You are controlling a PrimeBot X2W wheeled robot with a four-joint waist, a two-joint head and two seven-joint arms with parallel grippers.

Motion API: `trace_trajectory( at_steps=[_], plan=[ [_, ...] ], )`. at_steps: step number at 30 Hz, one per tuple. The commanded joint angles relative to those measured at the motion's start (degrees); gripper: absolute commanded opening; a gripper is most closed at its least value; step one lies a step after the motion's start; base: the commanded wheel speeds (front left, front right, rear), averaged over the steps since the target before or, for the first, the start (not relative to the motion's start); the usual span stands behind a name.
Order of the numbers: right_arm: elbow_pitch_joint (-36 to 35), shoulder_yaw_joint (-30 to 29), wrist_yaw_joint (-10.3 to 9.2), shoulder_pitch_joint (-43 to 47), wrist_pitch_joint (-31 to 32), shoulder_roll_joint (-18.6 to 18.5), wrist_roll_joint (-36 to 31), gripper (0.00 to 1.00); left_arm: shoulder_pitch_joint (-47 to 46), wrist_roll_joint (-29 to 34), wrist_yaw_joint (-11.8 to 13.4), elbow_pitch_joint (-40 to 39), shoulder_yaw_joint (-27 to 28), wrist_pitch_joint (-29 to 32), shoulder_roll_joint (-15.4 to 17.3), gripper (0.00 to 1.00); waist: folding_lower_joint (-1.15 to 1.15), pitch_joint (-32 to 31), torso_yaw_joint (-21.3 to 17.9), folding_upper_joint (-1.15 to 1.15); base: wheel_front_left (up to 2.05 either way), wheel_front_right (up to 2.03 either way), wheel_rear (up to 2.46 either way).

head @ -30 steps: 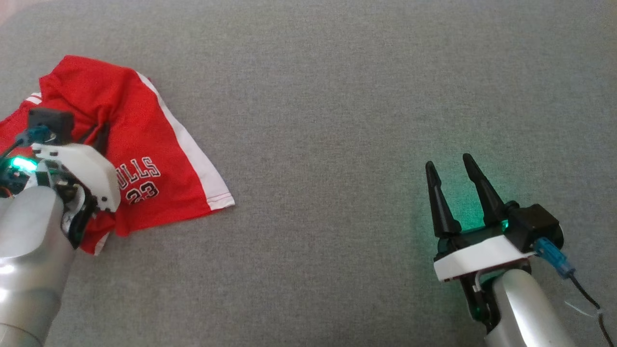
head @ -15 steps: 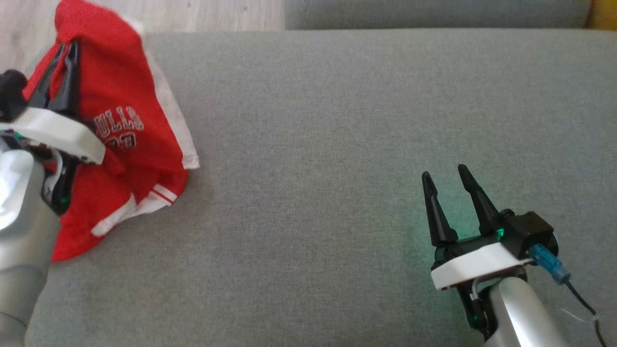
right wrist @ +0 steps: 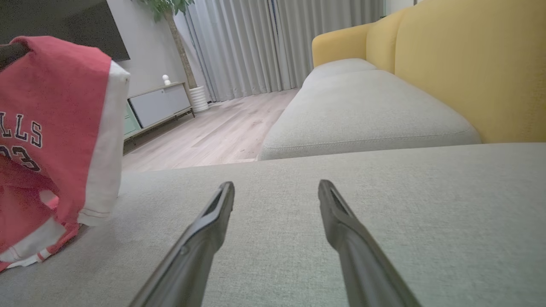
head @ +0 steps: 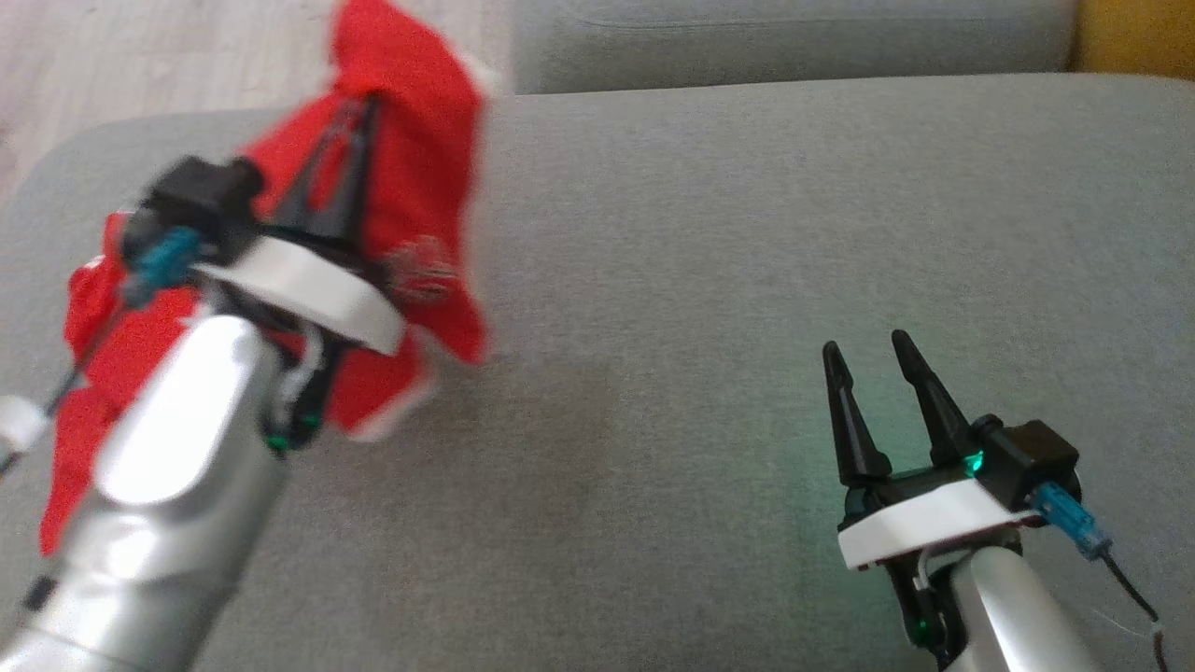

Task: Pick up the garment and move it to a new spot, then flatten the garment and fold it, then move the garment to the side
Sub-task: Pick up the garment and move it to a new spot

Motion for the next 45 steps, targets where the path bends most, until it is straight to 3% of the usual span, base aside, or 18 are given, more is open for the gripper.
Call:
trace_trajectory(
  at_steps=[1,7,15,16,17,23,33,39,45],
  plan=[
    [-2.2,1.2,-0.04,-1.3,-0.6,-0.2,0.4,1.00,-2.6,-0.1,0.8,-3.5,1.0,0.8,0.3,0.00,0.01,0.3,-1.7,0.00,0.00,0.00,0.00],
    [-3.6,2.2,-0.04,-3.0,-0.6,-0.2,1.3,1.00,-3.6,0.5,2.3,-5.1,-2.5,2.7,-5.6,0.00,0.01,2.7,-7.3,0.00,0.00,0.00,0.00],
    [-4.8,2.5,-0.04,-4.9,-0.6,-0.2,3.5,1.00,-7.2,0.6,2.3,-1.6,-5.1,0.9,-13.1,0.00,0.01,5.9,-14.2,0.00,0.00,0.00,0.00],
    [-4.8,2.5,-0.04,-5.0,-0.6,-0.2,3.6,1.00,-7.7,0.8,2.2,-0.9,-5.2,0.1,-13.7,0.64,0.01,6.0,-14.7,0.00,0.00,0.00,0.00],
    [-4.9,2.5,-0.04,-5.0,-0.6,-0.2,3.8,1.00,-8.1,0.7,2.1,0.0,-5.2,-0.5,-14.2,1.00,0.01,6.1,-15.0,0.00,0.00,0.00,0.00],
    [-4.9,1.5,-0.04,-4.7,-0.6,-0.2,3.6,1.00,-9.4,1.1,1.8,5.3,-4.2,-4.9,-14.1,1.00,0.01,5.5,-14.4,0.00,0.00,0.00,0.00],
    [-4.3,-0.8,-0.04,-3.0,-0.6,-0.2,1.0,1.00,-3.1,0.7,0.5,8.8,-0.4,-9.3,-7.9,1.00,0.01,2.3,-7.9,0.00,0.00,0.00,0.00],
    [-3.7,-2.3,-0.04,-0.9,-0.6,-0.2,-0.9,1.00,7.1,2.3,0.4,4.0,3.7,-9.8,-4.9,1.00,0.01,-0.2,-3.2,0.00,0.00,0.00,0.00],
    [-3.3,-3.5,-0.04,1.3,-0.6,-0.2,-1.8,1.00,20.3,5.5,0.5,-3.7,9.2,-9.8,-6.2,1.00,0.01,-1.9,-0.5,0.00,0.00,0.00,0.00]
  ],
)
